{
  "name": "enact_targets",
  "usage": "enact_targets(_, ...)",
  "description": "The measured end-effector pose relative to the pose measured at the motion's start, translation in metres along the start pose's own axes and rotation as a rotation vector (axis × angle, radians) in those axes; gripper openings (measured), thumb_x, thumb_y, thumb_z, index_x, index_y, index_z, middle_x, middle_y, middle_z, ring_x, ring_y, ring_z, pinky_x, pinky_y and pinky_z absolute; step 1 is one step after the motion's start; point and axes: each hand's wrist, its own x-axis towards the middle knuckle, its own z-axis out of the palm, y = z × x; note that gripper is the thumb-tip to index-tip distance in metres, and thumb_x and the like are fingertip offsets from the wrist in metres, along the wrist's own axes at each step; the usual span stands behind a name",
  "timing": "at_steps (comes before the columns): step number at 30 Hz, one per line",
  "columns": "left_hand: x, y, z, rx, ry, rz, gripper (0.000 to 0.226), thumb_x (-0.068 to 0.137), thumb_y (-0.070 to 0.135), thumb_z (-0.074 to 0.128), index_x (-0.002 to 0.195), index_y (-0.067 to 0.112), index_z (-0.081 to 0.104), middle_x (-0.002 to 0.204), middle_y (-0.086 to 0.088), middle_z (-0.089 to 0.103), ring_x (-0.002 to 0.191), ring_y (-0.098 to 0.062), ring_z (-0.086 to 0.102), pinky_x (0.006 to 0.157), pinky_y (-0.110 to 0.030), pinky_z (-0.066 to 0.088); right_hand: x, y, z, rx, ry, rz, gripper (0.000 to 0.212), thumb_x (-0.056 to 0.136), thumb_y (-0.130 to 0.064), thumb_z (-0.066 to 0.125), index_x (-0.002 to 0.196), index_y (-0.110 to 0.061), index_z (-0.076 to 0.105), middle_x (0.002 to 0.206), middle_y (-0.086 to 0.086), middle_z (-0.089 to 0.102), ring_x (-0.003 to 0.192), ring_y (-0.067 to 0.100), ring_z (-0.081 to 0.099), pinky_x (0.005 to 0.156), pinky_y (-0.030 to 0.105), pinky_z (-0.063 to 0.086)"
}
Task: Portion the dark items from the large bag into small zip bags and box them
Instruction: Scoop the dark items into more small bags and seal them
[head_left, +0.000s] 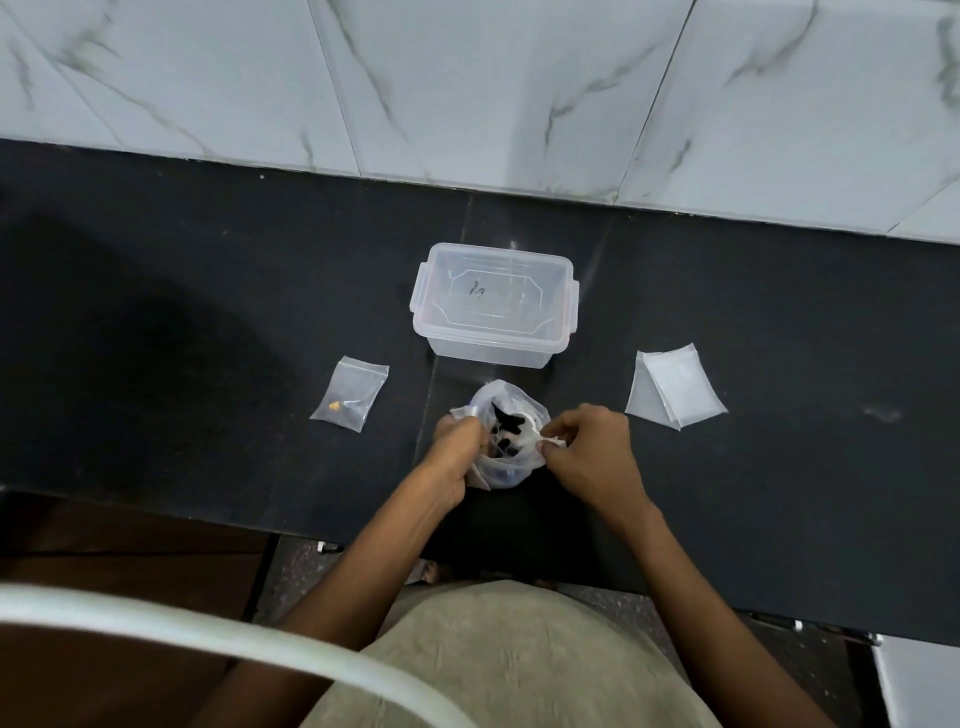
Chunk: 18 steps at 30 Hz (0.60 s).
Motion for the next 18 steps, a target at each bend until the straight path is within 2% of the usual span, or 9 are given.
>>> enact_targets(2,-0.001,0.001,-0.001,0.043,-0.015,0.019,0.033,0.085,-0.007,0.042,0.104,0.011,0.063,0.078,-0.004,0.063,0.069,-0.017,0.060,0.048,-0.022,0.042,0.001,0.002,-0.001,0.076,-0.005,0.064,0.011,0.073,-0.007,0.080,0.083,-0.012,0.082,0.071,-0.009,0.070,0.061,0.000,0.062,0.064,0.008,0.046)
enact_targets(3,-0.001,0.002,-0.002,0.065,-0.014,0.026,0.033,0.084,-0.006,0.043,0.101,0.012,0.064,0.078,-0.004,0.064,0.069,-0.016,0.061,0.048,-0.022,0.042,0.001,0.003,-0.001,0.127,-0.006,0.107,0.009,0.074,-0.008,0.081,0.081,-0.013,0.082,0.068,-0.009,0.072,0.060,0.000,0.065,0.063,0.009,0.049)
enact_targets(5,0.002,0.003,-0.004,0.102,-0.014,0.041,0.032,0.083,-0.006,0.044,0.098,0.012,0.065,0.077,-0.003,0.064,0.069,-0.017,0.061,0.052,-0.023,0.043,0.001,0.007,-0.001,0.226,-0.009,0.202,0.007,0.075,-0.009,0.083,0.077,-0.016,0.081,0.063,-0.006,0.072,0.057,0.003,0.067,0.063,0.021,0.058)
enact_targets(7,0.005,0.004,-0.006,0.131,-0.016,0.048,0.032,0.081,-0.004,0.046,0.101,0.013,0.065,0.081,-0.005,0.066,0.075,-0.020,0.063,0.059,-0.026,0.047,-0.001,0.009,-0.001,0.281,0.003,0.257,0.008,0.076,-0.012,0.084,0.074,-0.019,0.080,0.062,-0.003,0.073,0.055,0.005,0.067,0.063,0.030,0.060)
enact_targets(11,0.008,0.002,-0.011,0.218,0.023,0.089,0.039,0.076,0.005,0.056,0.113,0.015,0.061,0.098,-0.006,0.071,0.092,-0.023,0.069,0.081,-0.040,0.060,-0.007,0.009,-0.003,0.278,0.070,0.184,0.008,0.076,-0.013,0.085,0.076,-0.020,0.081,0.068,-0.003,0.073,0.061,0.010,0.069,0.067,0.029,0.059)
enact_targets(14,0.008,0.000,-0.012,0.288,0.091,0.153,0.027,0.084,0.014,0.064,0.109,0.016,0.054,0.108,-0.005,0.065,0.098,-0.021,0.063,0.090,-0.041,0.057,-0.010,0.005,-0.009,0.302,0.071,0.167,0.008,0.076,-0.014,0.086,0.075,-0.020,0.081,0.071,-0.003,0.072,0.060,0.010,0.068,0.062,0.027,0.057)
enact_targets(16,0.009,-0.002,-0.012,0.386,0.172,0.233,0.035,0.085,0.024,0.069,0.114,0.014,0.051,0.118,-0.006,0.057,0.107,-0.022,0.057,0.093,-0.041,0.052,-0.011,0.000,-0.015,0.394,0.030,0.225,0.007,0.077,-0.012,0.085,0.075,-0.017,0.080,0.065,0.001,0.072,0.052,0.009,0.064,0.053,0.024,0.052)
enact_targets(18,0.008,-0.005,-0.013,0.451,0.252,0.323,0.047,0.080,0.024,0.071,0.117,0.011,0.048,0.123,-0.006,0.047,0.117,-0.024,0.049,0.101,-0.044,0.048,-0.011,-0.007,-0.021,0.524,-0.016,0.281,0.006,0.079,-0.010,0.084,0.075,-0.012,0.079,0.061,0.007,0.071,0.049,0.011,0.059,0.047,0.022,0.046)
